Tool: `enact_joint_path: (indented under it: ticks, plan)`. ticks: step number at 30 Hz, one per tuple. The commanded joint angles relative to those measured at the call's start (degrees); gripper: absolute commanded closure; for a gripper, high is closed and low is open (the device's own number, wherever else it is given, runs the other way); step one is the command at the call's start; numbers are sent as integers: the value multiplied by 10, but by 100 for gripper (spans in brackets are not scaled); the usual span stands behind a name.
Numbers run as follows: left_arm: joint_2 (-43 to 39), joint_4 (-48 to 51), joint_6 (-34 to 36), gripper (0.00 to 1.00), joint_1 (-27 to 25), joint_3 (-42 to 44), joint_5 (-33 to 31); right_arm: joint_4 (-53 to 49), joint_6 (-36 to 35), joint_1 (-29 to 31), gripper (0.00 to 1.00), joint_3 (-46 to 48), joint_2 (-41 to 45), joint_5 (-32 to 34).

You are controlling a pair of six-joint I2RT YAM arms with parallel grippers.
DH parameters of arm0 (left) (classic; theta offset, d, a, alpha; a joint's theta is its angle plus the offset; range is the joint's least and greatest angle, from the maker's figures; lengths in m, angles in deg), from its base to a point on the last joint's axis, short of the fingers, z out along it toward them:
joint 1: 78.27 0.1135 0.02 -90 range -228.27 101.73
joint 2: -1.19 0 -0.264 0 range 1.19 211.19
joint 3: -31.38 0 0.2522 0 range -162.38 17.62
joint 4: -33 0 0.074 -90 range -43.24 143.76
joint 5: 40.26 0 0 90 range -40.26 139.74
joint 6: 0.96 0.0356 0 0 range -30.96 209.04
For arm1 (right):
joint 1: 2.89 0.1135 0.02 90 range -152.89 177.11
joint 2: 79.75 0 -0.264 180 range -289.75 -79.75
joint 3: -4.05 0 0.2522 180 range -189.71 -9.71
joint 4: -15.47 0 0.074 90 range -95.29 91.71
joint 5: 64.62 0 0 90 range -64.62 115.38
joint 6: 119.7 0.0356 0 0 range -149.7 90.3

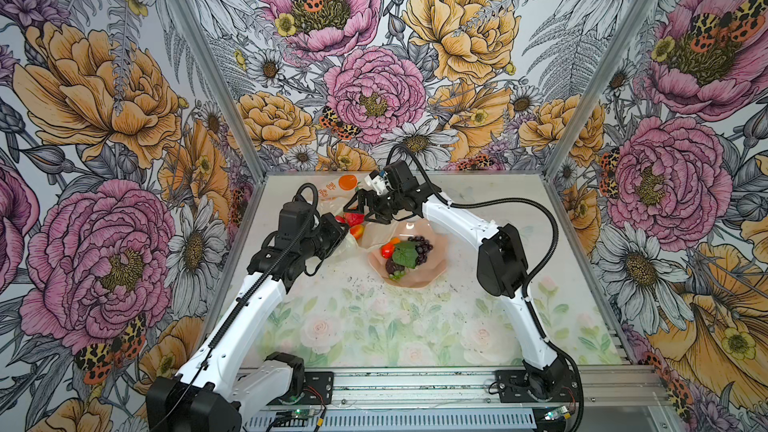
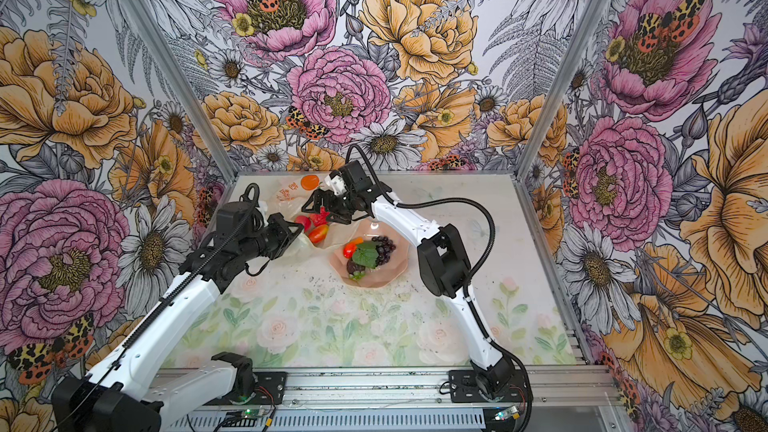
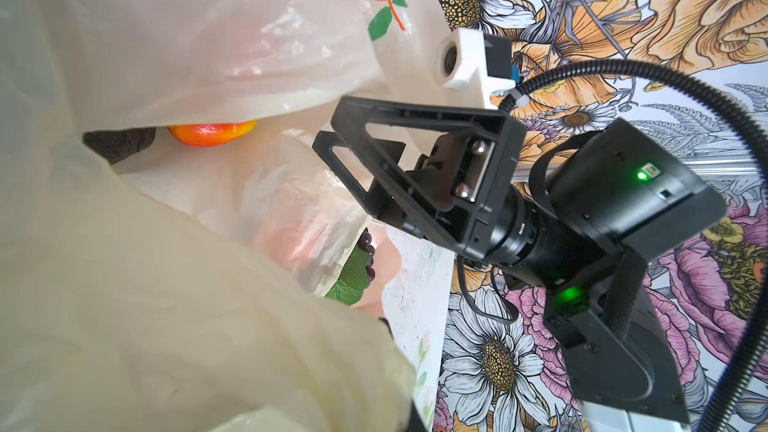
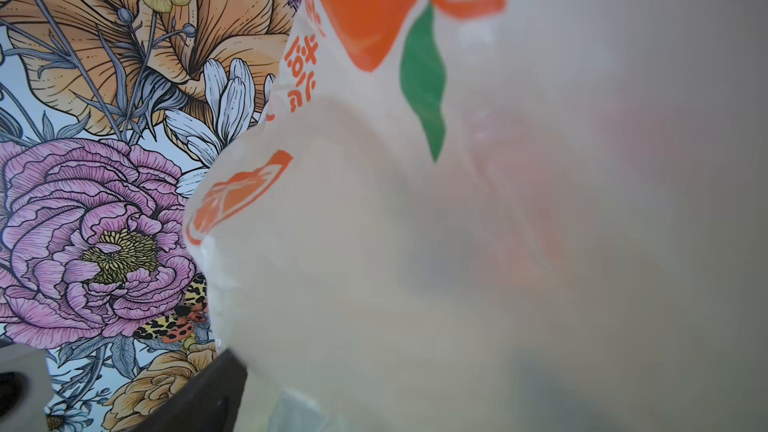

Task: Place the fruits into the plastic bag

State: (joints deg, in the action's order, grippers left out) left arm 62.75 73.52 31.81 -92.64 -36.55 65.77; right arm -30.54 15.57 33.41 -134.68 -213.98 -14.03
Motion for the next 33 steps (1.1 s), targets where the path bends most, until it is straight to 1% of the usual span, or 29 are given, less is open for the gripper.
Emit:
enact_joint_path:
  ticks: [1,6,10,13,16,19,22,24,26,28,30,33]
  plan:
    - [6,-4,11,100,-4,-24,-20,-29,-39,-12,0,7,73,22]
    - [-3,-5,29,100,-7,-35,-30,-43,-54,-38,1,49,148,36]
    - [-7,-4,30,100,-4,-39,-20,-43,-56,-65,1,92,213,44]
    - [-20,-9,30,100,-4,-30,-29,-45,-57,-87,1,127,259,41]
    - [-34,-31,20,100,0,-11,-35,-86,-67,-106,1,162,292,47]
    - [-48,-42,19,100,0,-1,-44,-170,-119,-112,4,213,321,86]
    - [-55,-47,20,100,3,3,-39,-202,-174,-104,10,287,346,113]
    - [-54,-46,25,100,7,4,-31,-207,-213,-90,11,316,352,124]
    - [-58,-46,25,100,9,8,-30,-209,-252,-66,11,321,345,145]
    - [-60,-45,26,100,12,12,-28,-214,-289,-40,11,307,325,157]
    - [-61,-46,27,100,20,15,-23,-220,-320,-14,11,282,292,185]
    - [-62,-45,26,100,32,18,-15,-233,-341,7,12,234,233,207]
